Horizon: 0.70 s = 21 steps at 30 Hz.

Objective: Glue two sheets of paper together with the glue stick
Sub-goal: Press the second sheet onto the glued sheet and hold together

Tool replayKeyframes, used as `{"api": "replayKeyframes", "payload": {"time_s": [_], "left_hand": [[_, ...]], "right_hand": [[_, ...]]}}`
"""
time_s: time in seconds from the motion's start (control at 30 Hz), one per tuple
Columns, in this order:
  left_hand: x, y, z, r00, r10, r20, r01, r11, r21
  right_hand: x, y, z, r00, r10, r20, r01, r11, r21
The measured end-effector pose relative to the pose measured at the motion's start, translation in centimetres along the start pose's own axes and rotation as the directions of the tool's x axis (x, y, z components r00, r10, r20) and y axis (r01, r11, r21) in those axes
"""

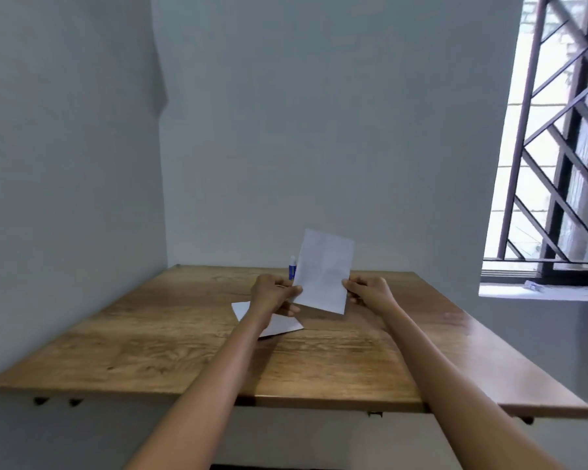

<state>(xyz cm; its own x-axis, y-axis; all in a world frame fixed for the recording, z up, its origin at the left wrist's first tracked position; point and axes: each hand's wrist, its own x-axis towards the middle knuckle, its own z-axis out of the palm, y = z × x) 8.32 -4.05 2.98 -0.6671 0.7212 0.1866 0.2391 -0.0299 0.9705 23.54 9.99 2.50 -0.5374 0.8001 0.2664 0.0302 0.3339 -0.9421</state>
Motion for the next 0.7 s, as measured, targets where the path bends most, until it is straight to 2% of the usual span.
{"api": "replayKeyframes", "payload": {"time_s": [0.17,0.27,0.33,0.4,0.5,0.57,0.7], "left_hand": [[-1.1,-0.7,-3.4,0.994,0.023,-0.108,-0.019,0.999,0.037],[-1.4,-1.1,-4.6,0.991,0.052,-0.125,-0.046,0.998,0.045],[-1.3,-1.4,-5.5,0.986,0.052,-0.156,-0.046,0.998,0.038],[-0.7,-2.0,-6.8,0.966,0.027,-0.258,-0.018,0.999,0.038],[0.7,-3.2,-9.3,0.928,0.034,-0.371,0.093,0.943,0.320],[1.5,-3.9,-10.2,0.939,0.001,-0.344,0.175,0.859,0.480],[3.1,-4.5,-10.3,0.966,-0.083,-0.245,0.216,0.777,0.592]], "right_hand": [[-0.5,-2.5,2.8,0.999,-0.034,0.042,0.034,0.999,0.001],[-0.3,-3.1,4.1,0.997,-0.041,0.058,0.040,0.999,0.021],[0.1,-2.9,4.7,0.997,-0.016,0.072,0.013,0.999,0.044],[0.8,-2.5,4.9,0.994,0.052,0.095,-0.060,0.995,0.081],[1.9,-1.6,4.8,0.974,0.155,0.165,-0.182,0.969,0.166],[2.4,-0.7,5.0,0.941,0.211,0.265,-0.279,0.926,0.254],[2.6,0.4,6.8,0.884,0.281,0.373,-0.399,0.869,0.291]]}}
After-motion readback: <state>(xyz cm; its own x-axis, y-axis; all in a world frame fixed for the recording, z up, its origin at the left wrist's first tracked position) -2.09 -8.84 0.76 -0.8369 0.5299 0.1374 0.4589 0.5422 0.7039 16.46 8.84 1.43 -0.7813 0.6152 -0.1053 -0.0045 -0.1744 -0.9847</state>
